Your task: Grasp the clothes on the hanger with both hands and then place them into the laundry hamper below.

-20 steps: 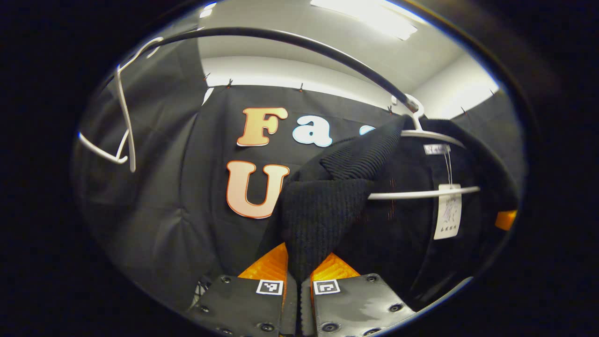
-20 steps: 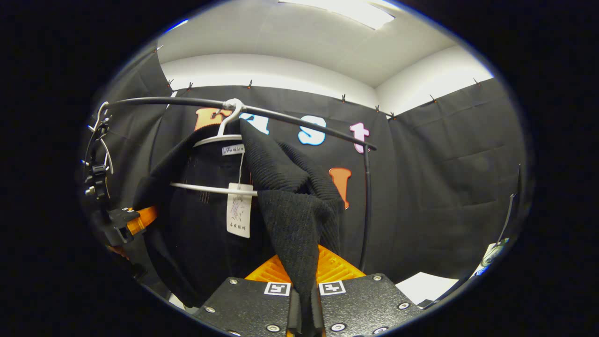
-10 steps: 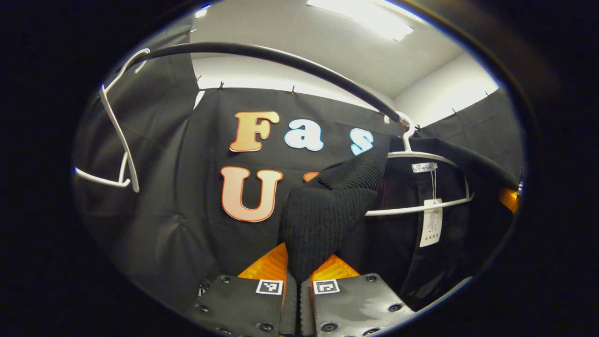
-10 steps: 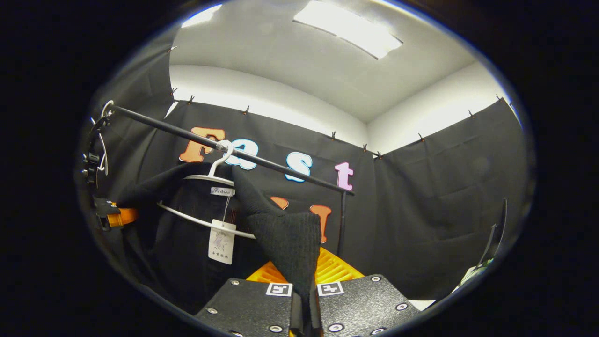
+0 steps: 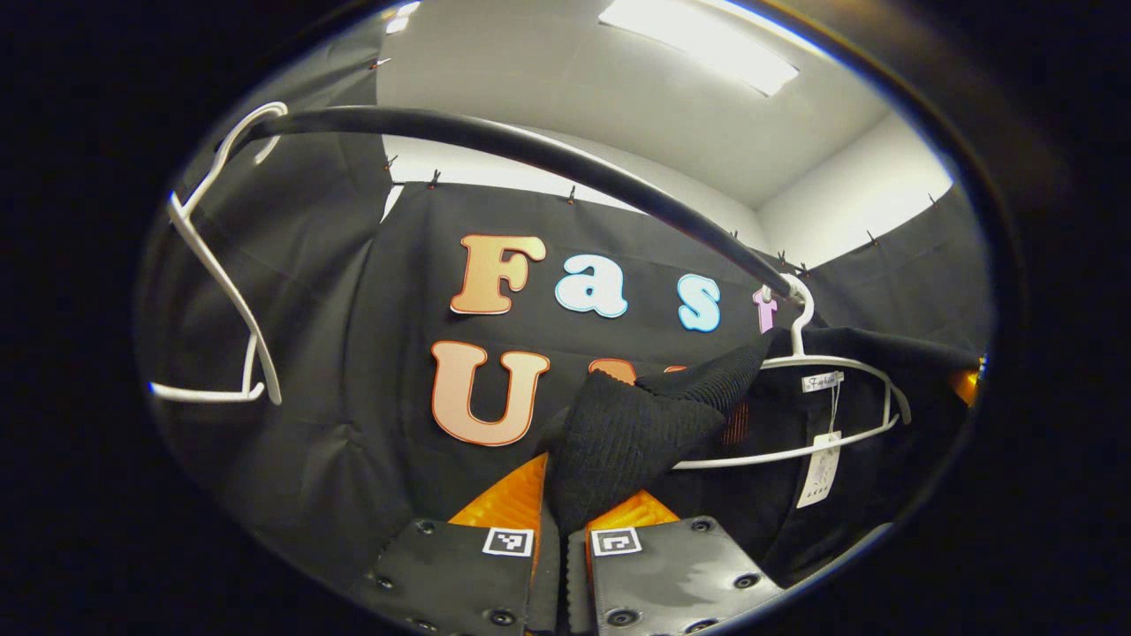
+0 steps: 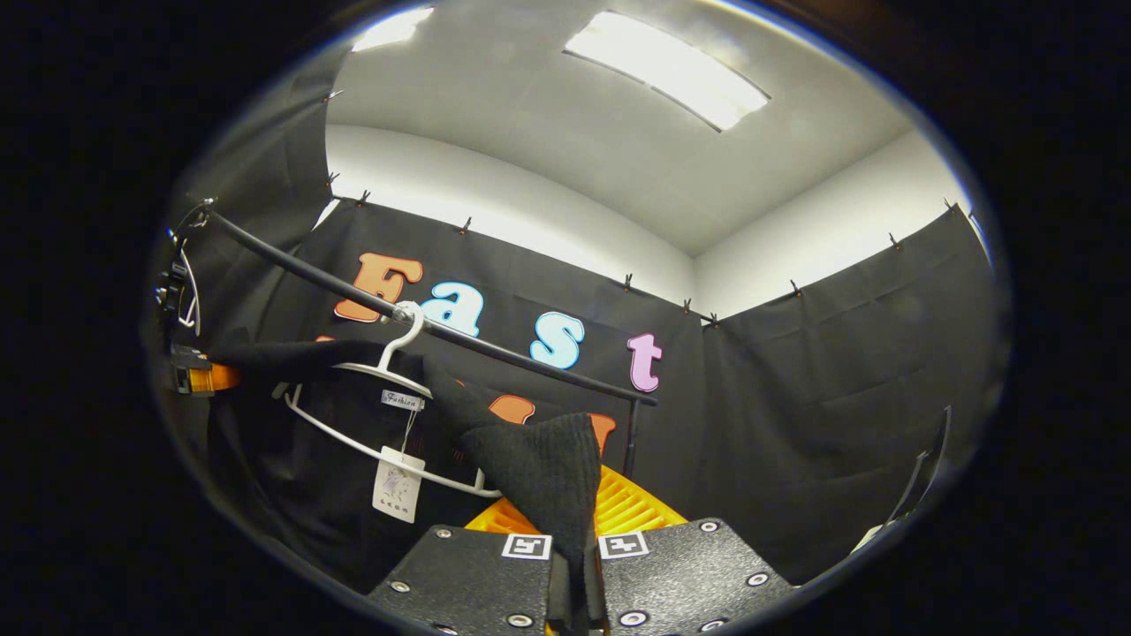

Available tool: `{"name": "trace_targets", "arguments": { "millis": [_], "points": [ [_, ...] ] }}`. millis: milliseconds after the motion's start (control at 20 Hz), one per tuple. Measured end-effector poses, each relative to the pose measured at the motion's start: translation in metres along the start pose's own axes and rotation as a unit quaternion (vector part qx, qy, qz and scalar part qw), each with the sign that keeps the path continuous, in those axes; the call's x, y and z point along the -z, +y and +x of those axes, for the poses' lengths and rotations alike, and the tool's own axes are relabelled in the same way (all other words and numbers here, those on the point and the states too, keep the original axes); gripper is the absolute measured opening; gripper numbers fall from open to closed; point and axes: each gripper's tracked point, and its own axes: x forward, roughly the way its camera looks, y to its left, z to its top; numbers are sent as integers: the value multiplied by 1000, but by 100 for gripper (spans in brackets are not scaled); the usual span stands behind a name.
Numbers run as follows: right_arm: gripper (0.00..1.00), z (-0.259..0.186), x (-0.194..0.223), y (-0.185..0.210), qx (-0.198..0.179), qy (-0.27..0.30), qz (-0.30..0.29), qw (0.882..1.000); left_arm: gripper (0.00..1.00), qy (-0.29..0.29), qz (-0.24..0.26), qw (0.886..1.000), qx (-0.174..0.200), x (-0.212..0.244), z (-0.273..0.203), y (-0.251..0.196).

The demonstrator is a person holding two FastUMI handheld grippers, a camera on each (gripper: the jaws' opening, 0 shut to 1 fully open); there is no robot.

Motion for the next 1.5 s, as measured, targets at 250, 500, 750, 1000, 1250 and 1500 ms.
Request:
{"name": "trace_targets", "arguments": {
  "millis": [250,500,750,1000,1250,1500],
  "points": [
    [5,19,-21,-17,11,-8,-2,1000,13,-52,43,997,-22,-39,9,4],
    [6,60,-36,-39,11,-6,14,1000,10,-63,19,998,2,-58,37,0],
    [6,86,-23,-43,-5,11,20,1000,7,-82,34,996,-27,-69,56,16],
    [6,114,14,-47,-3,39,-2,999,10,-93,48,994,-40,-62,74,17],
    [6,132,45,-32,-23,54,-4,998,10,-74,58,994,-54,-43,99,22],
    [6,129,74,-17,-43,71,-32,996,10,-33,53,996,-59,-6,115,32]
  ]
}}
